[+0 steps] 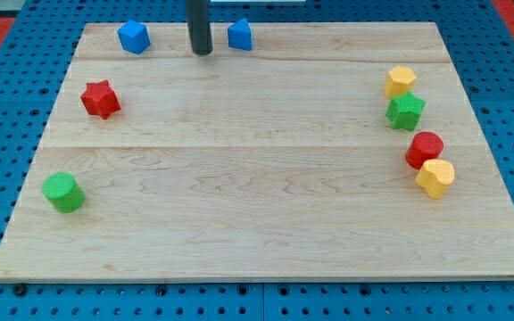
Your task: Move the triangle to the top left of the hexagon
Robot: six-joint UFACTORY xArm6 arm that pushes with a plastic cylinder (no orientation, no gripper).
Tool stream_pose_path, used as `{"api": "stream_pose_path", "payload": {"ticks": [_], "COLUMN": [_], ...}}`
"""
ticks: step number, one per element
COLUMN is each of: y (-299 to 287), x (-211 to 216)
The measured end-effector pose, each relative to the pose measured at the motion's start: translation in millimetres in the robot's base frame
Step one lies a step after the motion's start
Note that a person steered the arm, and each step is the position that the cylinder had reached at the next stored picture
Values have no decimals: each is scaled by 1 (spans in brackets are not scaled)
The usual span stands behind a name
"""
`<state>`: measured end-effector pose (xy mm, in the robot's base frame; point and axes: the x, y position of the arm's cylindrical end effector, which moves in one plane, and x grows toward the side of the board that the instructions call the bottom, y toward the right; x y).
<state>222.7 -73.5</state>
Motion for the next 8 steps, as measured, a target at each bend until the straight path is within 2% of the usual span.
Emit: {"api": "stream_pose_path", "payload": {"ticks": [1, 2, 3, 4, 5, 6, 8], "y": [11, 121, 128, 54, 90, 147, 121], "x": [-29, 15, 47, 28, 72, 73, 91]}}
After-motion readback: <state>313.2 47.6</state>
